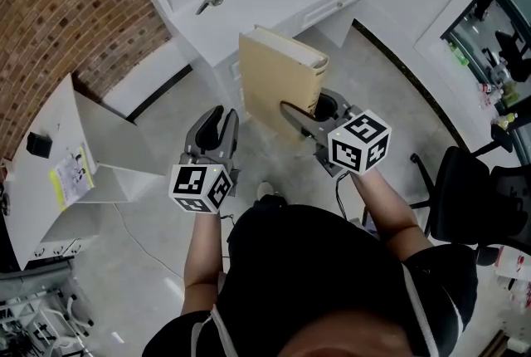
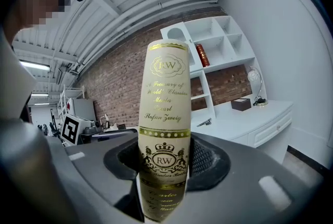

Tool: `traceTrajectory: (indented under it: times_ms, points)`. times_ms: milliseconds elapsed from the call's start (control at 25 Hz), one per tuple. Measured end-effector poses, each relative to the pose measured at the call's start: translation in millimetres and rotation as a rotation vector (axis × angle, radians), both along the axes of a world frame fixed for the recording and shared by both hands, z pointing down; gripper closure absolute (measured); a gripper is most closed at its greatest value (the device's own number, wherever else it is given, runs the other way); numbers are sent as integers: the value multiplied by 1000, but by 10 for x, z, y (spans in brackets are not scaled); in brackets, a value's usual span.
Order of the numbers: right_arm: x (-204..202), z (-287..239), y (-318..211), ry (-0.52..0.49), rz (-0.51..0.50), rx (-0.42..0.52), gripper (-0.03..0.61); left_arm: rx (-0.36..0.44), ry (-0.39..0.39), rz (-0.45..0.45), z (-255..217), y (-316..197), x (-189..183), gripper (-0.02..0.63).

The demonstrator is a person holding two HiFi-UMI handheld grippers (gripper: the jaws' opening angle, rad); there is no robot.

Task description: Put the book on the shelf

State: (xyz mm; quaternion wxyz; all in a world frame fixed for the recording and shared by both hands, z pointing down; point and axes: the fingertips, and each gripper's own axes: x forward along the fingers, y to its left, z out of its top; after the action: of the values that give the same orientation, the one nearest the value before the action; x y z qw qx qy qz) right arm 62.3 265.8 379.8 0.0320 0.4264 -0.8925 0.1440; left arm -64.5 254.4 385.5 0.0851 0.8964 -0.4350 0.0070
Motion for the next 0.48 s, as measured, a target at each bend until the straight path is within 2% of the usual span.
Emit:
traceTrajectory:
  times_ms: [480]
  points:
    - [-383,15,-856,0,-21,-4,365,-22,-17,-15,75,-784,-390,517]
